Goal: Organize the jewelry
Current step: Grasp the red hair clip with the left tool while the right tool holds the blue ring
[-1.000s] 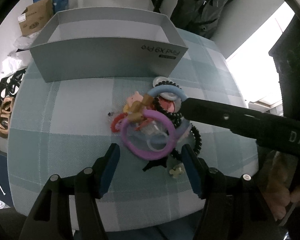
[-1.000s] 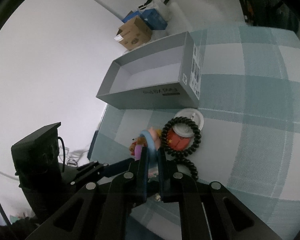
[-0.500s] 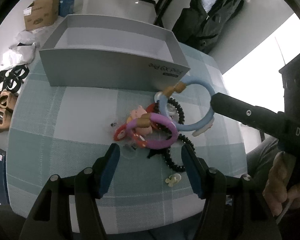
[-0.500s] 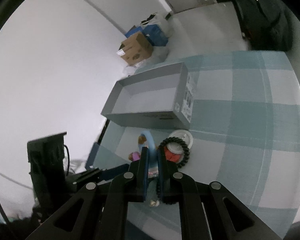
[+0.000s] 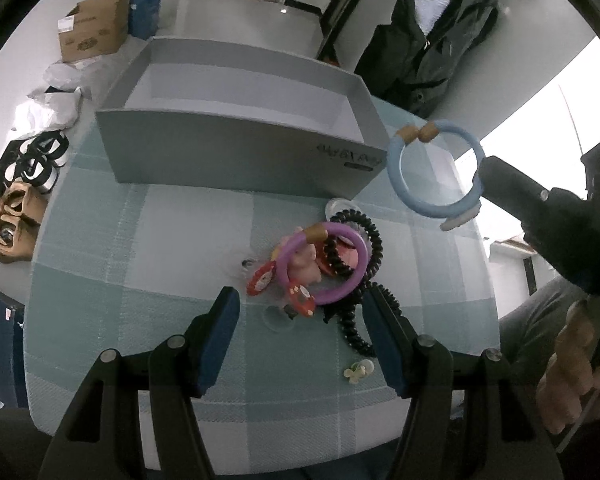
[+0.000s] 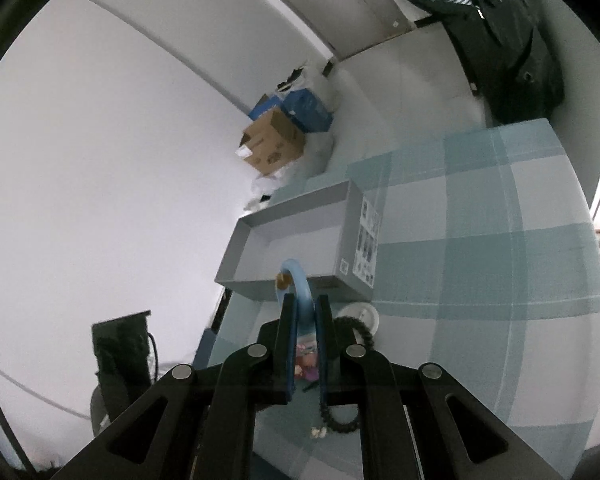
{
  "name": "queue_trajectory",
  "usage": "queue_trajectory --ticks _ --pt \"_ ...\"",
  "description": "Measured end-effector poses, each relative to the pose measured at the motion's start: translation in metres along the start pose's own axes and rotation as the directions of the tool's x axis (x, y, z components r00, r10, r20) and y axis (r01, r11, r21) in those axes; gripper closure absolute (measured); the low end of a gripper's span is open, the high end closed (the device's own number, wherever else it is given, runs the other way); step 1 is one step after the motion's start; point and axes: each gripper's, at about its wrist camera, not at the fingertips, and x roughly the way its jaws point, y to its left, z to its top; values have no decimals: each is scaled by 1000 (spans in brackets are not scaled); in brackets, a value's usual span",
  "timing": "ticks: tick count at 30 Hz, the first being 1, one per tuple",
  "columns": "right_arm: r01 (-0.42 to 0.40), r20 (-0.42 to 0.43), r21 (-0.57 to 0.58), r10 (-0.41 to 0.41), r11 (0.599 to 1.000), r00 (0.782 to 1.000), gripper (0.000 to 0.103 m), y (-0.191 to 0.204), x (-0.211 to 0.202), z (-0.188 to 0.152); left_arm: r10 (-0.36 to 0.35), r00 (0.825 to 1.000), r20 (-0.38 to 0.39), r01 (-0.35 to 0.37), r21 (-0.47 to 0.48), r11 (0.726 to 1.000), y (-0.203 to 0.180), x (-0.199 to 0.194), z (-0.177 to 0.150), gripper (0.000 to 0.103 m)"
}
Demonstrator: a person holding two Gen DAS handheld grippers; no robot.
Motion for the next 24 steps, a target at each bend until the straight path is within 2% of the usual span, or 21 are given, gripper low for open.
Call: queue_trajectory --ticks 4,6,7,8,10,13,15,20,24 --pt "0 -13 6 0 1000 1000 95 -1 4 0 35 999 -30 -34 30 999 -2 8 0 44" --pt "2 -16 3 -2 1000 1000 95 -2 4 1 8 999 -37 -7 24 1000 -2 9 -1 45" --pt "1 -18 4 -1 1000 1000 95 -2 4 1 8 999 -32 -7 29 1000 -2 8 -1 54" --pt "1 -18 7 0 1000 1000 95 -3 3 1 18 999 -27 -17 40 999 -3 7 0 67" --pt "0 -16 13 0 1000 1000 95 -4 3 2 29 999 -31 -27 42 999 -3 8 0 80" --pt "-4 -21 19 4 1000 1000 95 -6 4 2 1 999 -37 0 10 1000 3 7 2 82" --pt "-5 -25 17 5 1000 1000 95 -5 5 0 -6 1000 -27 6 20 1000 2 6 1 89" --pt "-5 -25 12 5 1000 1000 95 -4 4 -1 -4 1000 -31 5 44 999 -4 3 -3 89" --pt "-4 -23 24 4 1000 1000 95 -5 5 -1 -35 999 -27 36 41 999 -4 -5 -5 89"
